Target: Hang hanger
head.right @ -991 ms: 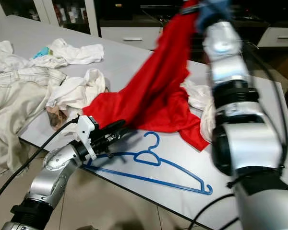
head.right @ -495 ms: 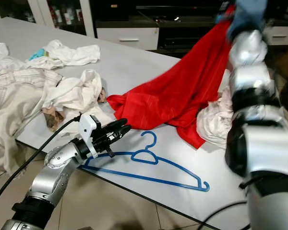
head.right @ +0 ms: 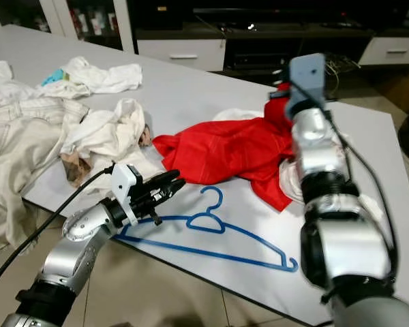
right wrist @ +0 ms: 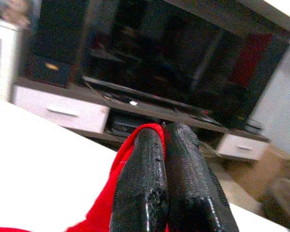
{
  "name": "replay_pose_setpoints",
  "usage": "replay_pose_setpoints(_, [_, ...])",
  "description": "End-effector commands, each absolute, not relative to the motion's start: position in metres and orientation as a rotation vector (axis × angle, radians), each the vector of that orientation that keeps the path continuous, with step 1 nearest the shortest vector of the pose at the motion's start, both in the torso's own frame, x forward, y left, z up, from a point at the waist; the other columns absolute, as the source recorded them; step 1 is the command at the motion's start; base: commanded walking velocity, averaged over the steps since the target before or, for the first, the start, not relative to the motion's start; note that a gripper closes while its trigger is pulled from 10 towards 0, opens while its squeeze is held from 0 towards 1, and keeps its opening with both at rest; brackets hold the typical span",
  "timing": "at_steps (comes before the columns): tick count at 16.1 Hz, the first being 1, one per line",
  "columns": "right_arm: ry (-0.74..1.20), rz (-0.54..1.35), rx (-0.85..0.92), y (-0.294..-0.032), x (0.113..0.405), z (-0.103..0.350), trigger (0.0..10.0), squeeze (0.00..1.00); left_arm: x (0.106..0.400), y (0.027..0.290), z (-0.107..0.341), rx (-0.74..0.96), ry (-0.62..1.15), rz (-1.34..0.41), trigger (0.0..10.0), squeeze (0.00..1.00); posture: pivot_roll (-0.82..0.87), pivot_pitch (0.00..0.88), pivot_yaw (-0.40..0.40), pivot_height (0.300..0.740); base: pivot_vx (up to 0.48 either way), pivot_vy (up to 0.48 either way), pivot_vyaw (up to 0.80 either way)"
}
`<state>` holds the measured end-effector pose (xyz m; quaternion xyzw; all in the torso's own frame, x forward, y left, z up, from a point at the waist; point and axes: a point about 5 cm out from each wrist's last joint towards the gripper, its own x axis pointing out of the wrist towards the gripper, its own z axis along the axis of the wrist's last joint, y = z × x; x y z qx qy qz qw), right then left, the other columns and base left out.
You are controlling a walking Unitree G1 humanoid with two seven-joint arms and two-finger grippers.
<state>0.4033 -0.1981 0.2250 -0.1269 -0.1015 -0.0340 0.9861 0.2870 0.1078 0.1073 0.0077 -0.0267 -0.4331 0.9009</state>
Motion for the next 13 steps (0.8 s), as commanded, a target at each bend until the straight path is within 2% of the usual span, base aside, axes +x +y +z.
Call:
replay_pose_setpoints(1, [-0.270,-0.035,-0.246,-0.191,0.403,0.240,0.0,0.00,0.288,0.106,0.109,0.032,-0.058,-0.910,10.0,0.00,-0.05,0.000,0.003,0.740,0.000,0.000,0.00])
replay_pose_setpoints(3, [-0.336,0.083,-0.255,-0.162,0.413,0.278,0.0,0.00,0.291,0.101,0.111,0.034,-0.064,-0.927,10.0,0.00,-0.07,0.000,0.005,0.740,0.000,0.000,0.00])
replay_pose_setpoints(5, [-0.365,0.299,-0.285,-0.113,0.415,0.301,0.0,0.00,0.291,0.095,0.111,0.031,-0.070,-0.936,10.0,0.00,-0.06,0.000,-0.011,0.740,0.000,0.000,0.00])
replay_pose_setpoints(6, [-0.365,0.349,-0.288,-0.102,0.414,0.301,0.0,0.00,0.291,0.094,0.111,0.029,-0.071,-0.935,10.0,0.00,-0.06,0.000,-0.011,0.740,0.000,0.000,0.00])
replay_pose_setpoints(8, [-0.353,0.658,-0.302,-0.047,0.396,0.282,0.0,0.00,0.284,0.092,0.106,0.021,-0.069,-0.930,10.0,0.00,-0.03,0.000,-0.032,0.740,0.000,0.000,0.00])
replay_pose_setpoints(10, [-0.343,0.763,-0.303,-0.029,0.387,0.271,0.0,0.00,0.282,0.091,0.105,0.019,-0.066,-0.930,10.0,0.00,-0.02,0.000,-0.037,0.740,0.000,0.000,0.00])
replay_pose_setpoints(11, [-0.343,0.763,-0.303,-0.029,0.387,0.271,0.0,0.00,0.282,0.091,0.105,0.019,-0.066,-0.930,10.0,0.00,-0.02,0.000,-0.037,0.740,0.000,0.000,0.00])
replay_pose_setpoints(13, [-0.318,0.988,-0.288,0.008,0.361,0.247,0.0,0.00,0.276,0.088,0.101,0.012,-0.057,-0.945,10.0,0.00,-0.02,0.000,-0.034,0.740,0.000,0.000,0.00])
